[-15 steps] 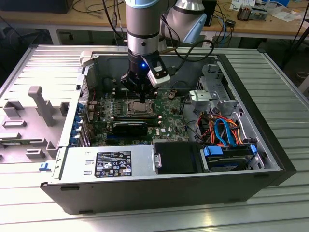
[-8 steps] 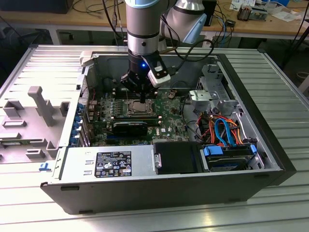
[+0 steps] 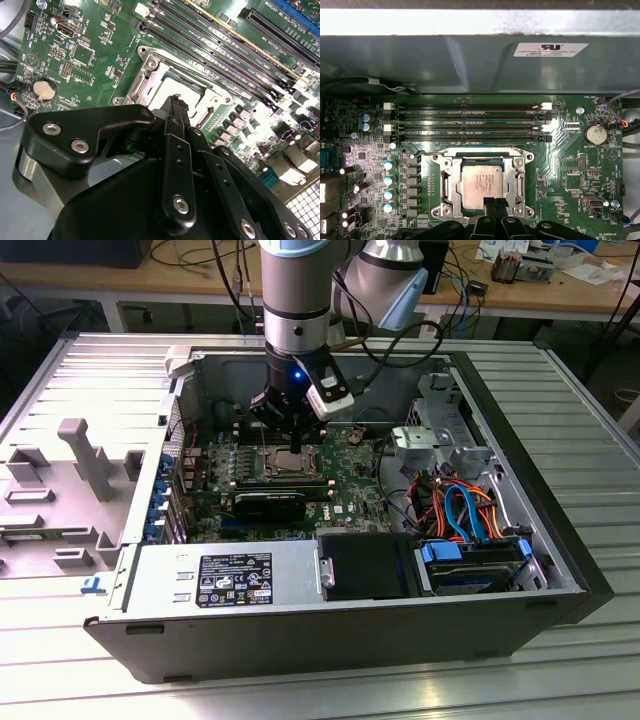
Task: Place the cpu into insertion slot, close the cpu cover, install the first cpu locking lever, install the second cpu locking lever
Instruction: 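Install the first cpu locking lever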
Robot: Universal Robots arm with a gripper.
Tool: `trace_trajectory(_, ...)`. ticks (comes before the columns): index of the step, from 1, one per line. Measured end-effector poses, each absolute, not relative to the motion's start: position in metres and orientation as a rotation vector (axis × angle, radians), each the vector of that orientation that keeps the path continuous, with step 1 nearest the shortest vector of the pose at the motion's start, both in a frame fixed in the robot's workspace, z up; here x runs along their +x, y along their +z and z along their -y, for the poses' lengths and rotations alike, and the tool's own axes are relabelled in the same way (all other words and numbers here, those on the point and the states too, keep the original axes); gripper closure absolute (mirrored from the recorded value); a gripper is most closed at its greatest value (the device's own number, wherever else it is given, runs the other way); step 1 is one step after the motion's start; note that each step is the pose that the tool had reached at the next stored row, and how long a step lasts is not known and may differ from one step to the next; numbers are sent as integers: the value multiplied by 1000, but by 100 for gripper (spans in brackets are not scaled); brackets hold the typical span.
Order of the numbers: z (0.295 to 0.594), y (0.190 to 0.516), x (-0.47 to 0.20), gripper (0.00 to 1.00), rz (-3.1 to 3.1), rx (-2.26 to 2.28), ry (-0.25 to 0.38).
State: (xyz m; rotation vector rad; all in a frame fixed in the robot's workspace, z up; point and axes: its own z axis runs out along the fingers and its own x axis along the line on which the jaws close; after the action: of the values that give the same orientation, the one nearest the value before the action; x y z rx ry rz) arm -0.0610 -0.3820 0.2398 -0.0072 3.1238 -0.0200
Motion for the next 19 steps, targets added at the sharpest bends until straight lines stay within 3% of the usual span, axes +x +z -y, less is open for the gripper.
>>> trace_trajectory(19,382,240,-61,89,-3123,-48,-20)
